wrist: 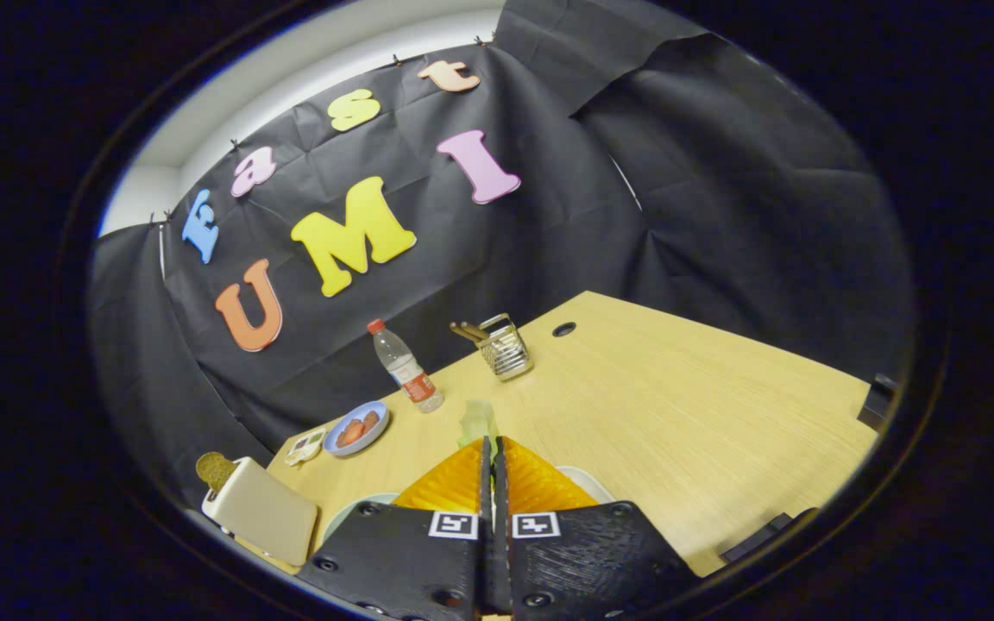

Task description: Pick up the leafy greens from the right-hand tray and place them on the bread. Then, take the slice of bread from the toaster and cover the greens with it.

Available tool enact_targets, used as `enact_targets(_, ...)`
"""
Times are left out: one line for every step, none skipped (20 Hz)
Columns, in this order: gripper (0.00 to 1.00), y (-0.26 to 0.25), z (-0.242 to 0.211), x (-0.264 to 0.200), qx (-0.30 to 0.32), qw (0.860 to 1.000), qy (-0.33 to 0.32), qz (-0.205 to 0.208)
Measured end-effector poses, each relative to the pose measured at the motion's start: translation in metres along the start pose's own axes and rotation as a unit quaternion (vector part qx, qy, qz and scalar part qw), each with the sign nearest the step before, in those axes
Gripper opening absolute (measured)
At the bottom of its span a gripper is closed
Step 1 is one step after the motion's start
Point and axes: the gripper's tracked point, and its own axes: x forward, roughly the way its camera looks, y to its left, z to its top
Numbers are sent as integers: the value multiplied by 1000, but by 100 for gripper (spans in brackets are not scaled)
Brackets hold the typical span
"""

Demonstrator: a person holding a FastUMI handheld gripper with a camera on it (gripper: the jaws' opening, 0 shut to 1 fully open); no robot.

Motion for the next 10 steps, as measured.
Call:
enact_targets(0,8,2,-4,-3,1000,-4,4)
enact_targets(0,19,2,-7,-6,1000,-4,10)
enact_targets(0,30,2,-9,-9,1000,-4,19)
enact_targets(0,42,2,-11,-12,1000,-7,26)
enact_targets(0,54,2,-12,-16,999,-8,33)
enact_targets(0,67,-1,-13,-19,999,-8,41)
enact_targets(0,79,-5,-12,-26,999,-6,48)
enact_targets(0,90,-11,-10,-36,998,-3,52)
enact_targets(0,102,-17,-9,-44,997,1,57)
enact_targets(0,115,-23,-8,-47,997,4,65)
